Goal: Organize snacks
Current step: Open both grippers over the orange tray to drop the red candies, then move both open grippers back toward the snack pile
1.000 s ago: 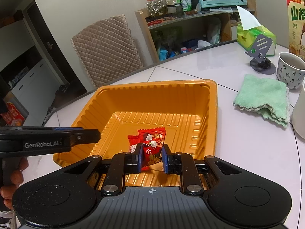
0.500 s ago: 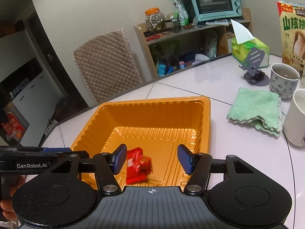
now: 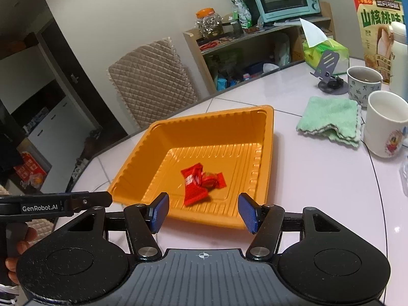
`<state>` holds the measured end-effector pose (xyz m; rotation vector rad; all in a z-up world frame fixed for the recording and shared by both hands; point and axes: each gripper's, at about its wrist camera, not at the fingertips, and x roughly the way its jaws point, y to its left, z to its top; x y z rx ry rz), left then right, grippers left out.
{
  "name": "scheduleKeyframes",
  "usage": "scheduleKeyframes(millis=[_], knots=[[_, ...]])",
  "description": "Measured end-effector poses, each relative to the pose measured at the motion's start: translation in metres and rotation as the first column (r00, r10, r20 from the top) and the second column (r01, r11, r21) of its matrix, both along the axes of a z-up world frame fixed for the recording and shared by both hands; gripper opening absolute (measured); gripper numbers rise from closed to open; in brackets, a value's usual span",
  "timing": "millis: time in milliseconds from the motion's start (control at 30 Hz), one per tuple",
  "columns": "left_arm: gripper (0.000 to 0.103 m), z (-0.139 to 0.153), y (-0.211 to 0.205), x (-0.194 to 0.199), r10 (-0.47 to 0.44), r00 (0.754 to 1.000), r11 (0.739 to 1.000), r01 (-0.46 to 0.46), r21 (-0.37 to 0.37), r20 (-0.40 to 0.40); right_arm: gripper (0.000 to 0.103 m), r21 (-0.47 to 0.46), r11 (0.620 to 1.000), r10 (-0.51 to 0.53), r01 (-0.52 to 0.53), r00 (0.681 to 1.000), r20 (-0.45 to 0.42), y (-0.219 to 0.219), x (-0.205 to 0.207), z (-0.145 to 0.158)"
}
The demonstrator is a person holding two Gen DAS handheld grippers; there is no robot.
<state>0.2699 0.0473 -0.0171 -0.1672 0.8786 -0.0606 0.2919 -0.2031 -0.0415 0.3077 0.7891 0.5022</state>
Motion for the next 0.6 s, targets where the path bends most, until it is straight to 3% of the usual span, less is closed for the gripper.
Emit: scheduleKeyframes(millis=[600], knots=[[0.054, 0.01, -0.019, -0.105, 0.065, 0.998, 0.998, -0.065, -0.026, -0.009, 0.06, 0.01, 0.999, 0.031, -0.031, 0.999, 0.015, -0.029, -0.089, 0.015]])
